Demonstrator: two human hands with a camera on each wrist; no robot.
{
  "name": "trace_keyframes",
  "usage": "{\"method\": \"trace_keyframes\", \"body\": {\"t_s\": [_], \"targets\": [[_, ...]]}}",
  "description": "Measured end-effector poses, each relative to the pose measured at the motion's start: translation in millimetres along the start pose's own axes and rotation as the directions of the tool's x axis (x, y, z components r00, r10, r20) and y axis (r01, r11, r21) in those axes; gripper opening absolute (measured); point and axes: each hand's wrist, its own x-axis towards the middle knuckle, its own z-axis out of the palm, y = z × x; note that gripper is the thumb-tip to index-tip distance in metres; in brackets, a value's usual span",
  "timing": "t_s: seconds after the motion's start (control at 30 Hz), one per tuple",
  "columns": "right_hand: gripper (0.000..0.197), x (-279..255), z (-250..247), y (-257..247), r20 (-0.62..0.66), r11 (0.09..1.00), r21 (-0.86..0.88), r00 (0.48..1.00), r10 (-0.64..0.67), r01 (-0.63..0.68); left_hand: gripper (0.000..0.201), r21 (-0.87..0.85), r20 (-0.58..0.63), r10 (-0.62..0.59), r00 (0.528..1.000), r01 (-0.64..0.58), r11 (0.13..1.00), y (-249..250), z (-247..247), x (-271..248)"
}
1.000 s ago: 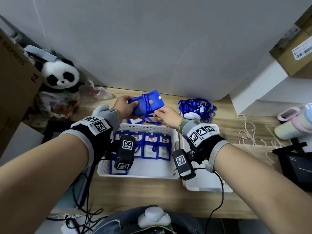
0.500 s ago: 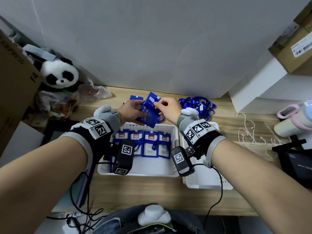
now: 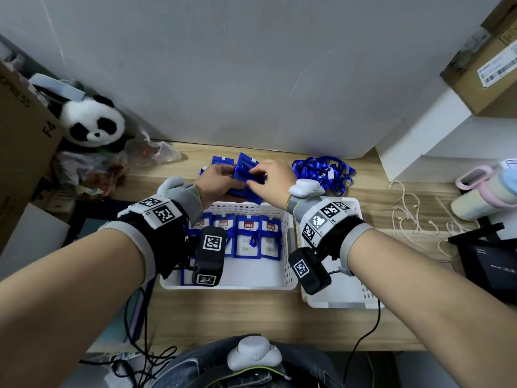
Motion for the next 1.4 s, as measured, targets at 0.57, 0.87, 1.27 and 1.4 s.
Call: {"method": "trace_keyframes", "body": {"t_s": [0.57, 0.87, 1.27, 1.4], "targets": [[0.019, 3.2, 1.5, 3.7, 0.275, 0.974, -0.044, 0.935, 0.225, -0.221, 0.047, 0.01, 0.046, -0.115, 0.992, 0.114, 0.993, -8.2, 5.6, 0.4], [0.037, -14.2, 2.1, 9.2, 0.253, 0.961, 0.257, 0.967, 0.031, -0.098, 0.044, -0.069, 0.039, -0.164, 0.986, 0.166, 0.984, -11.5, -6.2, -0.5], [0.012, -10.9, 12.0, 9.4, 0.159, 0.978, 0.193, 0.986, 0.046, -0.077, 0.045, -0.172, -0.107, -0.173, 0.979, 0.153, 0.973, -16.6, -19.7, 0.2], [0.015, -13.5, 18.5, 19.2, 0.213, 0.976, 0.186, 0.975, 0.07, -0.111, 0.039, -0.195, -0.119, -0.178, 0.977, 0.153, 0.969, -19.7, -22.8, -2.7]]}}
